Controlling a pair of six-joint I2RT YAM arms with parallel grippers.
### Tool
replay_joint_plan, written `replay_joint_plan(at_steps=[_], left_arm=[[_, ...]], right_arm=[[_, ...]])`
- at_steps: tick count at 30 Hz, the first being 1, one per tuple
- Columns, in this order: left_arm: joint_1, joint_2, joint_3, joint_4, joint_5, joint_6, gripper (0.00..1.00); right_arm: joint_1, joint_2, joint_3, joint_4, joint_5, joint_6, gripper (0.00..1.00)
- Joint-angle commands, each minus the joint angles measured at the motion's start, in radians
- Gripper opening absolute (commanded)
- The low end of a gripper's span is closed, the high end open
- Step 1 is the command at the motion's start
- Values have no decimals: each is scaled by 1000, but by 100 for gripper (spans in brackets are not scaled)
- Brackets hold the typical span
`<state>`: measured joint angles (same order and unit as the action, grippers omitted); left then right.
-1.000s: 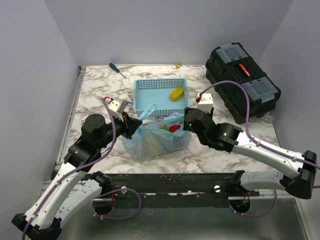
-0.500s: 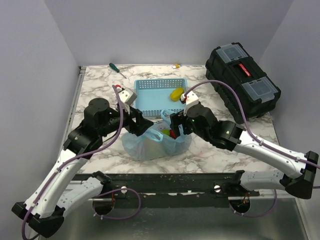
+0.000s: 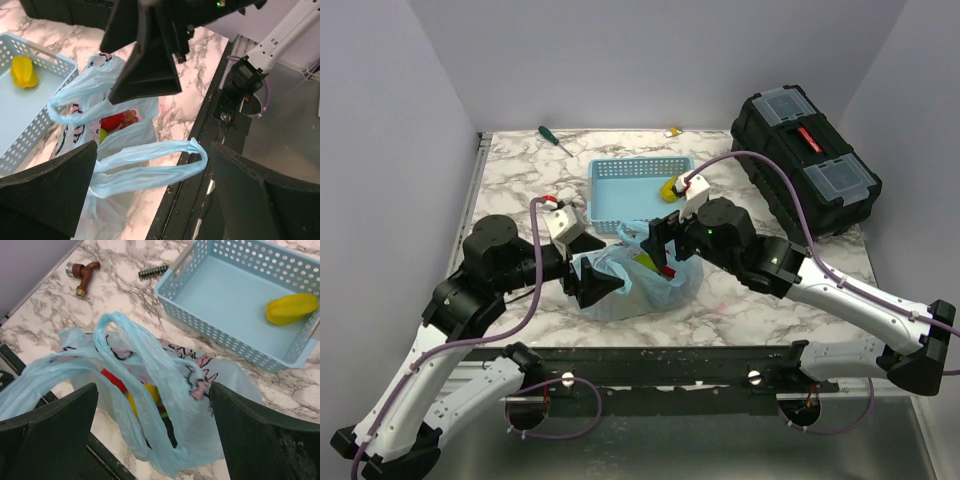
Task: Take the fake fruits out of the plastic bag
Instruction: Adjust the plastic bag at the center of the board.
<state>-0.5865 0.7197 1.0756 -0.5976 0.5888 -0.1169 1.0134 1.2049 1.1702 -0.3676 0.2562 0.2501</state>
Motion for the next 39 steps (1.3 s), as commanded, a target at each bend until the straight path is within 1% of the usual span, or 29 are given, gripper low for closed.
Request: replay_joint_plan(at_steps=[1,2,4,7,8,11,13,15,19,21,24,26,27,28,29,30,32,33,35,38,39], left_arm=[[-31,-24,21,-26,54,51,99],[-49,-19,24,-30,29,56,99],[-122,-11,34,-48,-60,76,99],[-285,-9,30,-59,-278,132,99],[-329,-14,17,-58,-325,154,99],[-397,-30,-31,-15,-477,194,99],[-435,-33,-57,16,-528,221,99],[-496,-26,-86,58,-566,254,99],[-646,12,-149,161,-733,368,99],[-697,29,-178,218,-776,423,99],[-735,55,-199,287,-812,462,99],[-743,69,-201,335,-880,461,98],[-743,76,-194,347,-911,452,93],[-742,81,-183,349,-941,442,86],[-742,85,-173,341,-955,430,77],[-742,87,-163,327,-957,421,66],[-742,82,-165,311,-953,411,52],[-743,76,-171,306,-953,407,48],[-742,61,-182,289,-952,393,42],[-743,28,-198,266,-960,369,38],[-742,16,-206,266,-966,363,35]], right_arm=[[0,25,62,62,9,-18,96],[-1,36,71,58,20,-16,97],[-1,49,83,53,36,-11,97],[-1,54,89,50,57,8,97],[-1,54,88,51,59,12,97],[0,48,79,49,54,19,97],[0,41,75,43,53,23,97],[0,36,69,41,57,27,97],[0,26,57,39,65,31,97],[-1,27,54,39,62,35,97],[0,32,52,39,59,34,97],[-1,41,56,38,65,25,97],[-1,50,61,35,68,20,98],[-1,58,69,32,72,16,98],[0,68,78,29,76,10,98],[0,78,90,27,79,4,98],[0,102,110,27,76,-9,98],[0,113,120,28,73,-21,98],[1,139,145,27,70,-39,98],[-1,181,183,26,40,-60,99],[0,197,196,27,31,-65,99]])
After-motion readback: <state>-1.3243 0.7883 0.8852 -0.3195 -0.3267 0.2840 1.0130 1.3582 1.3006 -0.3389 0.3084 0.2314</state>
